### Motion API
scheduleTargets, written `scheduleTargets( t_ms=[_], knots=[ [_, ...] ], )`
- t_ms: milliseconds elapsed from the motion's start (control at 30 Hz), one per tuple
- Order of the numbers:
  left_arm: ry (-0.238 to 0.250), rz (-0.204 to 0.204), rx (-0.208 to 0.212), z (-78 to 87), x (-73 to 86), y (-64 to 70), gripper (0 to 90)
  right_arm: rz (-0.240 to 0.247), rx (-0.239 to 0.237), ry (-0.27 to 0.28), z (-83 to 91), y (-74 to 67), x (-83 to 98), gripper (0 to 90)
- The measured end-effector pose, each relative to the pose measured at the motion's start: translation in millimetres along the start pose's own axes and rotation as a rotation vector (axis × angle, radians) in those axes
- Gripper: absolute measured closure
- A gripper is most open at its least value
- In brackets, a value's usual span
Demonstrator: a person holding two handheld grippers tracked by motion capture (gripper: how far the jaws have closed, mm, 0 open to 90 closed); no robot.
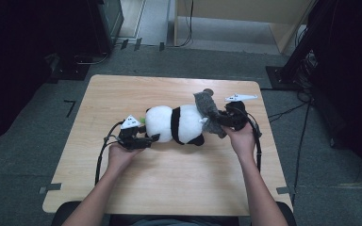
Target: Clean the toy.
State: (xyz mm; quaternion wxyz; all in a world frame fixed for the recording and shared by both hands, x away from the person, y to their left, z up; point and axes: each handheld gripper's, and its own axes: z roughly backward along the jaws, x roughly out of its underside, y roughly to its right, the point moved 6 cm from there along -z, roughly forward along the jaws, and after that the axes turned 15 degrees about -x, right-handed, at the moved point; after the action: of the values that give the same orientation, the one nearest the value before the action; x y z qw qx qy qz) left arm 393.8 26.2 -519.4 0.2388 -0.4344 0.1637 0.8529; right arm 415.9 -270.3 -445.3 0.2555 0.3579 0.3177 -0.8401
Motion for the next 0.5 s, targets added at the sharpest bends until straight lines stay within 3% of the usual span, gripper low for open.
scheduleTargets(
  t_ms=[100,267,367,500],
  knots=[
    [0.0,-0.003,0.0,-0.3,0.4,-0.3,34.3,-0.001,-0.006,-0.035,-12.6,1.1,6.8,75.4],
    [0.005,-0.003,0.004,-0.6,-0.2,-0.6,34.1,0.013,0.02,-0.052,-18.7,3.8,13.3,75.6],
    [0.01,-0.006,0.008,-1.0,-0.6,-0.9,34.0,-0.003,0.028,-0.077,-22.2,7.4,20.5,75.6],
    [0.008,-0.005,0.011,-1.0,-0.8,-1.4,33.5,-0.04,0.004,-0.082,-25.9,12.9,29.1,75.6]
  ],
)
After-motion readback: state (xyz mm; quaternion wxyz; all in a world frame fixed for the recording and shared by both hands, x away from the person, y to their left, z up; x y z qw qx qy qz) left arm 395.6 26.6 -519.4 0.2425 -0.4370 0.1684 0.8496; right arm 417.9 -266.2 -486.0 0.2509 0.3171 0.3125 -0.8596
